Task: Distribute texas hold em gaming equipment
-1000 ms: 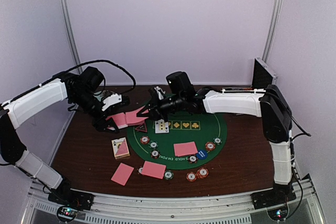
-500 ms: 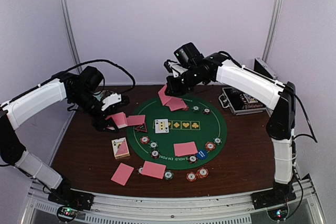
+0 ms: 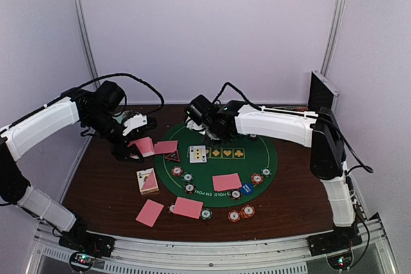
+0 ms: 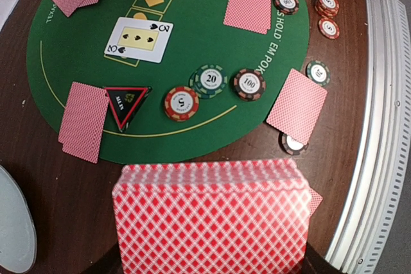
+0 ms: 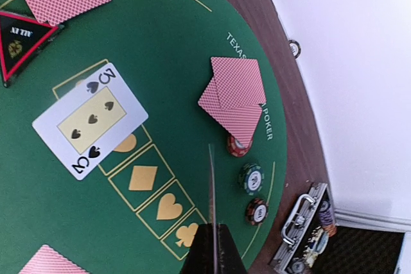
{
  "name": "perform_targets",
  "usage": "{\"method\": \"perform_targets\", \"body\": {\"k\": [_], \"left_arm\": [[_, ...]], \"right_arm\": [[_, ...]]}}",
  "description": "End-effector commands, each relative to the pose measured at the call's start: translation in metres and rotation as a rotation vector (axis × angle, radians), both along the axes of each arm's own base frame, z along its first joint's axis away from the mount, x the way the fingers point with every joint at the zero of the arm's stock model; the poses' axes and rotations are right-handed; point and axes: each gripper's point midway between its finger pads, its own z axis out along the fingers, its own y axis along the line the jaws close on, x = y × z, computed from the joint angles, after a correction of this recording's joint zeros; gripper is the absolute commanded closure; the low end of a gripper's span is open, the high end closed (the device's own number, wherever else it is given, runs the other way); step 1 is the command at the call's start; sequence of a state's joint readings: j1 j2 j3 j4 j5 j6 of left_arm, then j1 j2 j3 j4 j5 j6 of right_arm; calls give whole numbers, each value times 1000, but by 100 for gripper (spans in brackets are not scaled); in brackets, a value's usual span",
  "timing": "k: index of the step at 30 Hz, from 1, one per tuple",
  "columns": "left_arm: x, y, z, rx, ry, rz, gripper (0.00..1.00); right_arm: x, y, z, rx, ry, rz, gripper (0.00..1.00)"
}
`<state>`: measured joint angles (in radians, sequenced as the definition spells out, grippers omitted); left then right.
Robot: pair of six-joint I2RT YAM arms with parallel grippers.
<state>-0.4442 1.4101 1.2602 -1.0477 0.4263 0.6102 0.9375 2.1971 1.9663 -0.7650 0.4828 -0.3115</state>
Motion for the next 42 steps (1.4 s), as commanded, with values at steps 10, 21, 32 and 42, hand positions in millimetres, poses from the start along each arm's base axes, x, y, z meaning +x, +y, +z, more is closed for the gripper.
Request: {"method": "perform_targets", "body": {"k": [10,21,32,42], "left_arm": [[1,0,10,-22,-47,2,100],[2,0,9,-18,-45,1,100],[4,-1,8,-16,-42,3,100],[4,-2,8,-19,-40,-1,100]], "right_arm": [[8,36,-29,-167,-156,142,100],[2,37,-69,-314,-155,214,100],[-8,29,-91,-330,-93,229,72],[-28,25,-85,-252,-16,226,43]]}}
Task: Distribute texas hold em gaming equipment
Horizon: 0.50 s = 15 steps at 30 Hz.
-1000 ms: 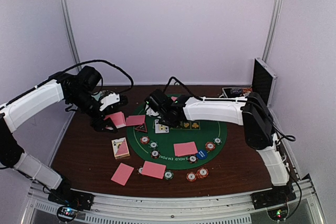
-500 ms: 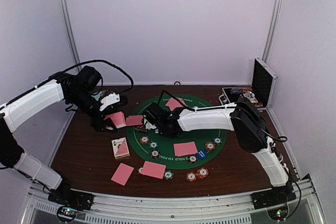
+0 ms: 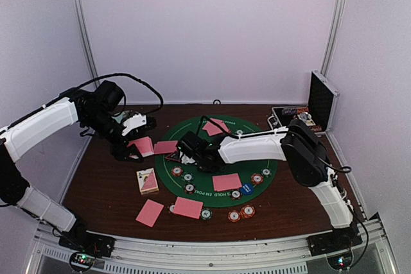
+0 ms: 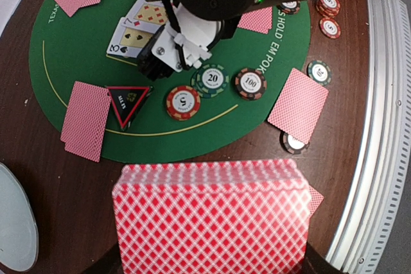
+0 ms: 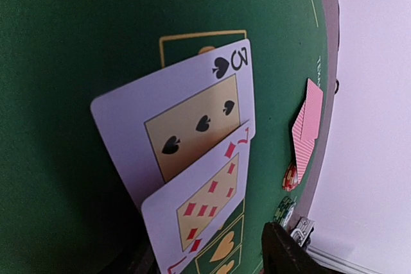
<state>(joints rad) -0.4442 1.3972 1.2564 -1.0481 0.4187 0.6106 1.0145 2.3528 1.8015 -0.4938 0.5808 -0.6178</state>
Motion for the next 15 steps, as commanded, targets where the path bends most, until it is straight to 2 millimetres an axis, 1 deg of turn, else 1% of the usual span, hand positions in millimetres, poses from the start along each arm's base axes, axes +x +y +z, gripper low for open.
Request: {"method": "perform_targets", "body": {"k": [1,3,5,7,12,14,15], "left_arm": [[5,-4,6,-22,-28,-3,100],[5,-4,7,-24,-28,-4,100],[5,-4,8,-25,-32,-4,100],[5,-4,9,-25,-34,-4,100],[4,-4,10,-29,-36,-3,100],[4,-4,10,-30,-34,-5,100],[4,-4,10,-31,-34,-5,100]], "right_arm": [[-13,-2,19,63,40,-13,39],[-15,-4,23,74,43,-20,29],[-16,-4,31,102,36,-30,22],[-14,-3,48,160,20,-44,16],[-7,-2,96,358,10,-114,6],[-4,-5,112,427,3,-151,1],[-3,-6,119,457,1,-166,1]]}}
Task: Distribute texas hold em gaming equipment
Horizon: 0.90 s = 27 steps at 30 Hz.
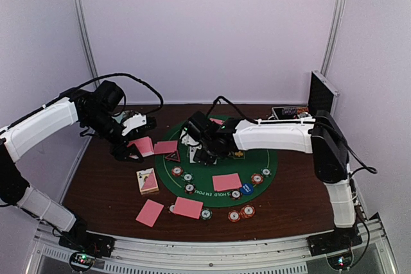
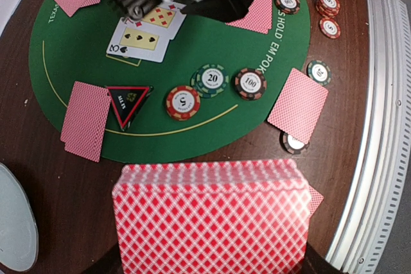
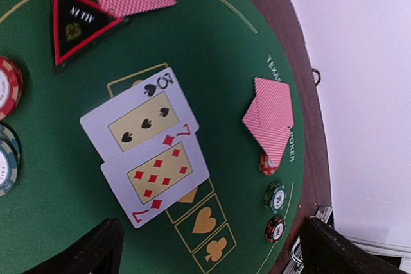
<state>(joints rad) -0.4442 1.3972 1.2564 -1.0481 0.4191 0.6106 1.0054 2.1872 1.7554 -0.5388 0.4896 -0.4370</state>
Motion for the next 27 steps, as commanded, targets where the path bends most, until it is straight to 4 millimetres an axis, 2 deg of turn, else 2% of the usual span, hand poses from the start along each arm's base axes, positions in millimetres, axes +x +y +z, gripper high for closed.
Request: {"method": "perform_targets", "body": {"k": [1,7,12,16,19,24,27], "left_arm": [[4,-4,10,-31,-35,-4,100],[4,-4,11,-34,-35,-4,100],[5,-5,10,-36,-31,-4,100],[7,-7,11,-42,-28,-4,100],[7,-9,12,-49,-26,-4,100],[10,-10,12,-53,-30,-1,100],[11,-12,12,-59,-29,0,100]], "right_arm": [[9,-4,67,241,-28,-106,0],[13,-24,94,402,9,-247,0],[-4,-23,116,678,179,-332,0],[-37,6,136,978,426,-270,1],[-54,23,149,1107,589,-283,0],[-80,59,142,1205,934,-336,1],[-89,76,136,1243,1062,-352,1]]}}
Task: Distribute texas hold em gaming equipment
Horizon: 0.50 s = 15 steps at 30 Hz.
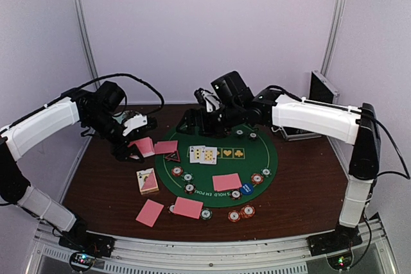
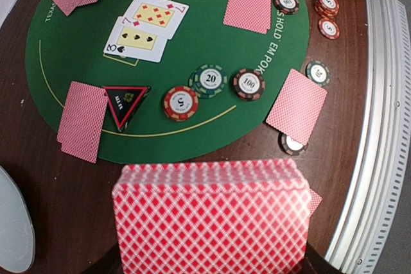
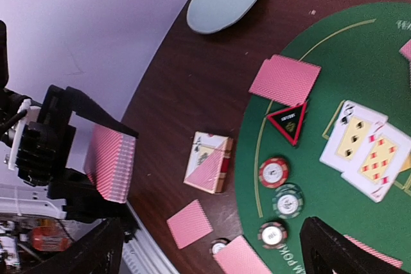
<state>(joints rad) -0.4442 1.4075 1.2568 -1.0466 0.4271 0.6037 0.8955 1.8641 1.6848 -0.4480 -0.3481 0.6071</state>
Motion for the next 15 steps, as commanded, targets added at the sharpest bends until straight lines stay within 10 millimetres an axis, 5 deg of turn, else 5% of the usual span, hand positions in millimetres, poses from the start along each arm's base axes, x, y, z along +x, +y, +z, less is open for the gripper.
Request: {"method": "perform_targets", "body": {"k": [1,15], "left_arm": [[11,-10,15,-55,-42,-2,100],[12,-14,16,-69,-35,-8,100]], "right_arm": [[-27,36,-1,160,261,78,0],[-43,80,1,303,376,174,0]]}}
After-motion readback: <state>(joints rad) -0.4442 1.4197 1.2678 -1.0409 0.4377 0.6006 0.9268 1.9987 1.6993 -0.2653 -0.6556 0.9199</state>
